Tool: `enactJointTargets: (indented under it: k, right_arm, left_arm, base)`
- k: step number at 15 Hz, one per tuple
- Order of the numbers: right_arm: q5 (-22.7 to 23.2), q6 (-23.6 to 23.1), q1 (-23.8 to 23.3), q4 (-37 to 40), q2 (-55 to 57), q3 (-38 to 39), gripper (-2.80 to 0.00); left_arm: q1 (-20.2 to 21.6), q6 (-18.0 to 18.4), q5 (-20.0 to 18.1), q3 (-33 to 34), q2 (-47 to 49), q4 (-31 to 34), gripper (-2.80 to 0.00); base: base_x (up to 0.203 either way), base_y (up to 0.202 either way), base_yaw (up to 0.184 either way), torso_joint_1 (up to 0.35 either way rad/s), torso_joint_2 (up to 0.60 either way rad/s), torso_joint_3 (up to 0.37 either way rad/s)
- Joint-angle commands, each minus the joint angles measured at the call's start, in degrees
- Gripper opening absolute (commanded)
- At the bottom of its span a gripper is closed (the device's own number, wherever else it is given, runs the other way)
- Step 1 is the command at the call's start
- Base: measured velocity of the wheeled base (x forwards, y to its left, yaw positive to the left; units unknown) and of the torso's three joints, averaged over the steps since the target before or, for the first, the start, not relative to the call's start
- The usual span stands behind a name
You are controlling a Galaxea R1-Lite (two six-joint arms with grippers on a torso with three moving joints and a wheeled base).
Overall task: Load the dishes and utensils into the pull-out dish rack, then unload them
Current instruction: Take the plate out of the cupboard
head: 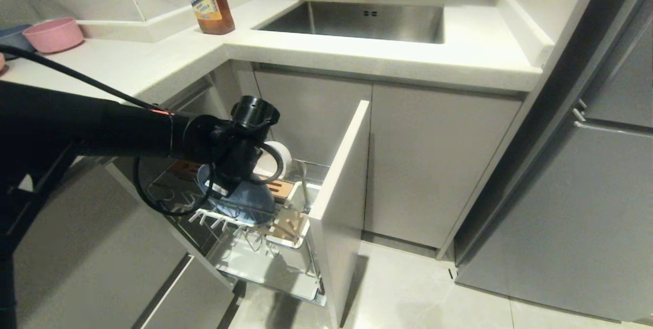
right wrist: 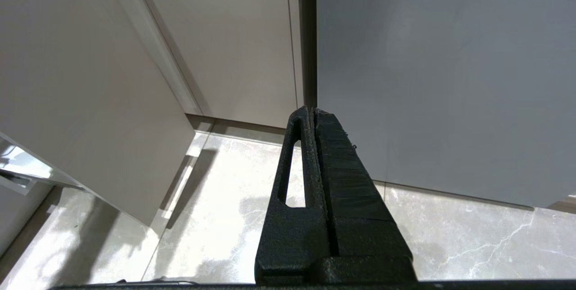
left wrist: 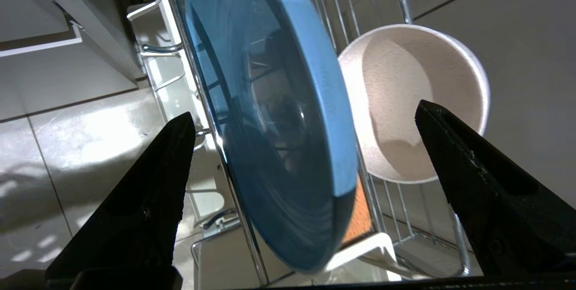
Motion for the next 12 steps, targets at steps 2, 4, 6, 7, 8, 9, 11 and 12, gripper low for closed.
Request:
enactJointTargets:
  k: [2,4,6,7,8,9,11,12]
  right_arm:
    - [0.0,0.0,0.0,0.0,0.0,0.0,-2.80]
    - [0.0,0.0,0.0,0.0,0.0,0.0,-2.80]
    - [0.0,0.0,0.0,0.0,0.0,0.0,-2.80]
    - [0.0,0.0,0.0,0.0,0.0,0.0,-2.80]
    - [0.0,0.0,0.0,0.0,0.0,0.0,-2.80]
    - [0.0,0.0,0.0,0.0,0.0,0.0,-2.80]
    - [0.0,0.0,0.0,0.0,0.0,0.0,-2.80]
    - [0.0,0.0,0.0,0.0,0.0,0.0,-2.80]
  left_arm:
    - [0.4,-0.4,0.3,-0.4,1.3,0.1,0.00]
    - [0.6,-0.4,0.3,-0.6,1.7,0.1,0.00]
    - [0.7,-0.5,0.3,-0.6,1.8,-0.3,0.00]
    - [0.7,-0.4,0.3,-0.5,1.9,-0.4,0.00]
    - [0.6,-0.4,0.3,-0.5,2.0,-0.4,0.00]
    - [0.6,-0.4,0.3,-0.5,2.1,-0.4,0.00]
    - [0.6,-0.4,0.3,-0.6,2.1,-0.5,0.00]
    - [0.7,-0.4,0.3,-0.6,2.3,-0.5,0.00]
  base:
    - [0.000,0.000,0.000,0.000,0.00,0.000]
    - [0.000,0.000,0.000,0.000,0.00,0.000]
    - [0.000,0.000,0.000,0.000,0.00,0.000]
    - [0.000,0.000,0.000,0.000,0.00,0.000]
    - [0.000,0.000,0.000,0.000,0.00,0.000]
    - [0.000,0.000,0.000,0.000,0.00,0.000]
    - [0.000,0.000,0.000,0.000,0.00,0.000]
    - [0.000,0.000,0.000,0.000,0.00,0.000]
